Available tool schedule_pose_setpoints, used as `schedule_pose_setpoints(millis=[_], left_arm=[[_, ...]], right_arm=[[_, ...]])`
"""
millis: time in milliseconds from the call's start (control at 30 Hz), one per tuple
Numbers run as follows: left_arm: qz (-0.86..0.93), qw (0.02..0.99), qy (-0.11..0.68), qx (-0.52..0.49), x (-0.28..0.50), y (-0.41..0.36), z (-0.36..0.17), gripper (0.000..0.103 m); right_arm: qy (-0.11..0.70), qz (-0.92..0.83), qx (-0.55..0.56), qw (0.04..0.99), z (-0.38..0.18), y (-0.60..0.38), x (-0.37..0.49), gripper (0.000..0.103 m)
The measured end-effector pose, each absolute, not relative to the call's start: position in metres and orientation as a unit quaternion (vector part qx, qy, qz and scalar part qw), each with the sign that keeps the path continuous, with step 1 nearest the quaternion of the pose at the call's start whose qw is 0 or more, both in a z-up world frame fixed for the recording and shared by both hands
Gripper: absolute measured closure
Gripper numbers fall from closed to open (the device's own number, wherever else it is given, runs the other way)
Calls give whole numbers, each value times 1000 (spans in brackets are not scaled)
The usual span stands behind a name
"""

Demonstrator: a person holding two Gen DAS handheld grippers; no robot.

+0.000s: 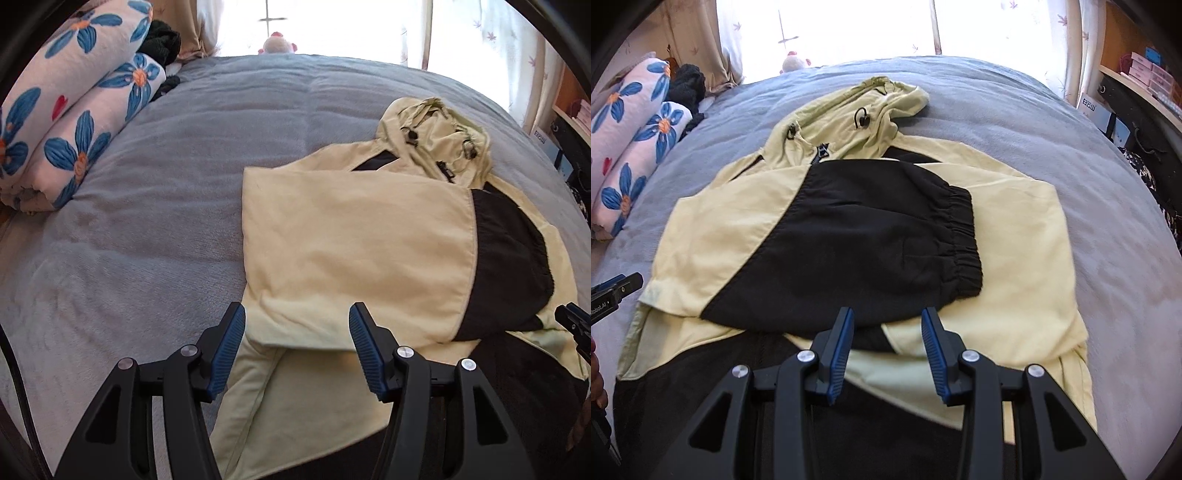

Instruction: Fold large clothes

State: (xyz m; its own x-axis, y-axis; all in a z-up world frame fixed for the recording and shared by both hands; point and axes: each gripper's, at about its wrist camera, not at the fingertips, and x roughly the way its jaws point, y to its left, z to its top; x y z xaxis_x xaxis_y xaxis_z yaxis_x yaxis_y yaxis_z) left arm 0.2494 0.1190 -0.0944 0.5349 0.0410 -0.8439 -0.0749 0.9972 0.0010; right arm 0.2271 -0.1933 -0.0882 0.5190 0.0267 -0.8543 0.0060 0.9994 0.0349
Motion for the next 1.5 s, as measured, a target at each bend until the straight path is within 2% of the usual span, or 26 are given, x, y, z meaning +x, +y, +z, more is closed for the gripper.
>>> schedule_pose_setpoints(millis=[267, 500, 700, 1367, 1500], left_arm=[[22, 891, 453, -4, 201, 105, -46, 40], [26, 895, 445, 8, 158, 96, -23, 40], [28, 893, 449, 14, 122, 98, -17, 40], [25, 892, 451, 26, 26, 109, -15, 39], [35, 889, 456, 26, 8, 125, -19, 33]], right_arm=[[473, 10, 28, 881, -54, -200, 186, 65], [455, 8, 36, 890, -28, -209, 147, 64], [445, 11, 40, 894, -15, -212, 112, 59], [441, 4, 71, 895, -13, -236, 15, 57], [436, -13, 80, 896, -12, -251, -5, 51]])
